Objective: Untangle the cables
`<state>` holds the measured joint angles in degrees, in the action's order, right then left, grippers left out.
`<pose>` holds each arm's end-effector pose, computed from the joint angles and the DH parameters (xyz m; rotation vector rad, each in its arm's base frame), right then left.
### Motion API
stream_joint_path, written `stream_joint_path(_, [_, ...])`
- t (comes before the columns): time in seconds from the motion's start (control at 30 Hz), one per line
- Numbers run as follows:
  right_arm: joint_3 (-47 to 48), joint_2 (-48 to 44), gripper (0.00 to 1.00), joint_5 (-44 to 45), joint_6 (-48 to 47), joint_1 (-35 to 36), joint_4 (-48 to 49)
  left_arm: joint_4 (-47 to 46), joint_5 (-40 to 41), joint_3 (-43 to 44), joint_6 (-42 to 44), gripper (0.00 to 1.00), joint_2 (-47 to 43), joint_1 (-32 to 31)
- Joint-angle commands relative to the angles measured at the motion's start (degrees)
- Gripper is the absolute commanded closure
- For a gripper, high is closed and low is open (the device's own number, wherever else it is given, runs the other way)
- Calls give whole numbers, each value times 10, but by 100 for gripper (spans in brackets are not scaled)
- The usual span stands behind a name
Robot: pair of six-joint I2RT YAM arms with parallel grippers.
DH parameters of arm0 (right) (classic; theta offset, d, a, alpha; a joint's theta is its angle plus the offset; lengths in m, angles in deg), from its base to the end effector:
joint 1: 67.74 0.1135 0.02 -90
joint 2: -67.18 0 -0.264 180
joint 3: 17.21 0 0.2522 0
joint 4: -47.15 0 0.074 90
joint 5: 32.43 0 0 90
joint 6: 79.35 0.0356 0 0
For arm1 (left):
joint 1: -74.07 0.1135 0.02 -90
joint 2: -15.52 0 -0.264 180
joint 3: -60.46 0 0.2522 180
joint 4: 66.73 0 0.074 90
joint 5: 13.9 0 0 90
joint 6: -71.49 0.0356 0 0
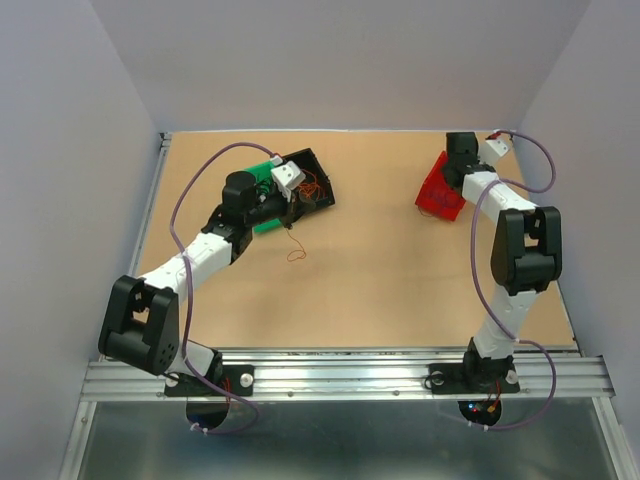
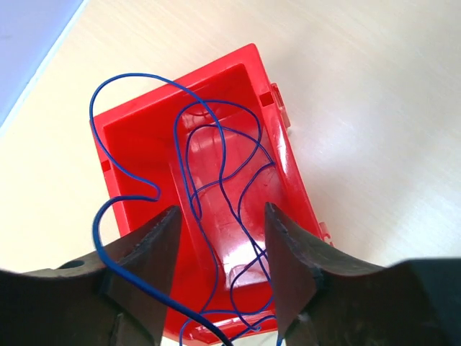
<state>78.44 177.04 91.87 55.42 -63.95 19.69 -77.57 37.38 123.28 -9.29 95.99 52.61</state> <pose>0.4318 0.0085 0.2311 1.0262 1.9001 -0.2071 0.2875 -0.1369 0.2853 0.9261 1.4446 -0.7273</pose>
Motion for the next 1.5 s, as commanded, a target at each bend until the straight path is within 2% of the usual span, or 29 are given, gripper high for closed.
stream_joint_path(0.0, [-17,-17,43,22,-13,-1,0,-20,-2,-9,11,100,-24,-5])
stream_joint_path(0.07, [-21,-25,34,23,-17,-1,-1,-18,-5,-8,11,100,-25,-6])
stream_joint_path(0.13, [-24,-34,32,19,-24,-1,-1,-17,-5,-9,13,100,-28,-6])
stream_joint_path(0.3, [-48,-91,6,17,-49,0,0,-16,-6,-9,17,100,-29,-12])
stream_joint_path(0.67, [-177,-217,6,3,-61,10,2,-12,10,-16,24,100,-45,-21])
stream_joint_path(0.77, [-218,-245,6,-5,-66,32,10,-11,12,-16,27,100,-46,-22])
stream_joint_path(0.9, [-261,-275,6,30,-62,83,23,-11,15,-17,29,100,-48,-23])
stream_joint_path(1.1, [-295,-268,6,31,-41,113,49,-8,16,-17,34,100,-46,-23])
stream_joint_path(1.23, [-326,-250,10,33,-40,122,75,-8,16,-19,36,100,-51,-23])
stream_joint_path(1.47, [-357,-197,14,-8,-112,123,204,-8,15,-19,38,100,-48,-24])
